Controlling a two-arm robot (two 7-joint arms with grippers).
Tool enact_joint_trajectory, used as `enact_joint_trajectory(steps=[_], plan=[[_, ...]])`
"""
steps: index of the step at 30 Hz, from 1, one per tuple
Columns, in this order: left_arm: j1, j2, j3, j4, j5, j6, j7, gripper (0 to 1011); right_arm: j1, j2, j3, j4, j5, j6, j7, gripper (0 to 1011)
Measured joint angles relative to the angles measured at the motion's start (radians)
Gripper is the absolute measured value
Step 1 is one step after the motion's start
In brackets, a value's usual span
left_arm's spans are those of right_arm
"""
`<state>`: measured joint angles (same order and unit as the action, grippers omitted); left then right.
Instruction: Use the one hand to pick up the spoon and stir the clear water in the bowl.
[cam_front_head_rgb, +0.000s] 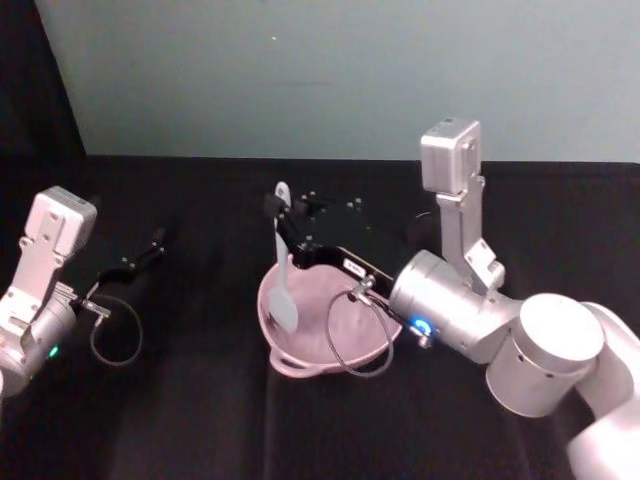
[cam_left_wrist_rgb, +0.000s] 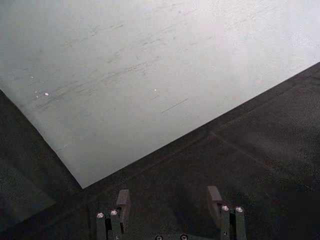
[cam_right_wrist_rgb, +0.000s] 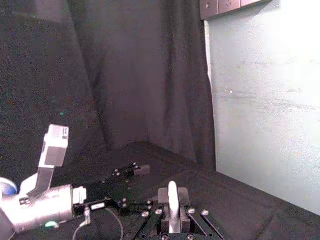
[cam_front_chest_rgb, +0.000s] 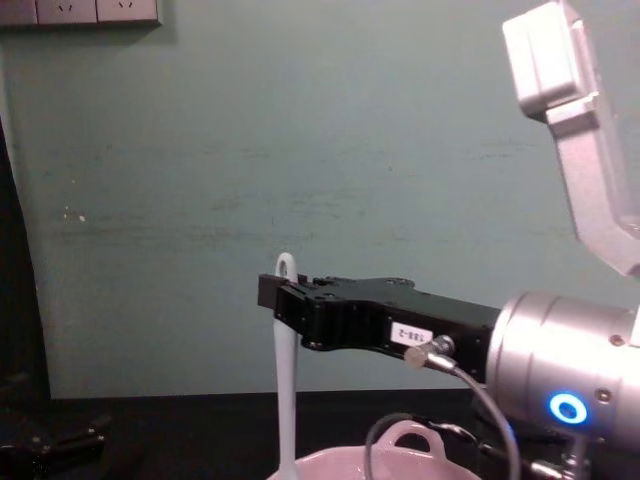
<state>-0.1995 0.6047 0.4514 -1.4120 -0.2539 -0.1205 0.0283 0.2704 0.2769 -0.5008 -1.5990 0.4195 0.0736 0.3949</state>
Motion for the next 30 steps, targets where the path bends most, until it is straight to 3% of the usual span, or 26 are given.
enact_joint_trajectory(steps=[8,16,24,30], plan=[[0.000,0.000,0.000,0.000,0.000,0.000,0.000,1011,0.032,-0.032,0.015,0.068,0.008,-0.019,-0.011,121],[0.000,0.000,0.000,0.000,0.000,0.000,0.000,1011,0.038,-0.023,0.089,0.118,-0.003,-0.024,-0.085,121],[0.000,0.000,0.000,0.000,0.000,0.000,0.000,1011,0.005,0.011,0.148,0.081,-0.024,-0.022,-0.115,120],[0.000,0.000,0.000,0.000,0.000,0.000,0.000,1011,-0.023,0.023,0.168,0.040,-0.036,-0.017,-0.118,120]])
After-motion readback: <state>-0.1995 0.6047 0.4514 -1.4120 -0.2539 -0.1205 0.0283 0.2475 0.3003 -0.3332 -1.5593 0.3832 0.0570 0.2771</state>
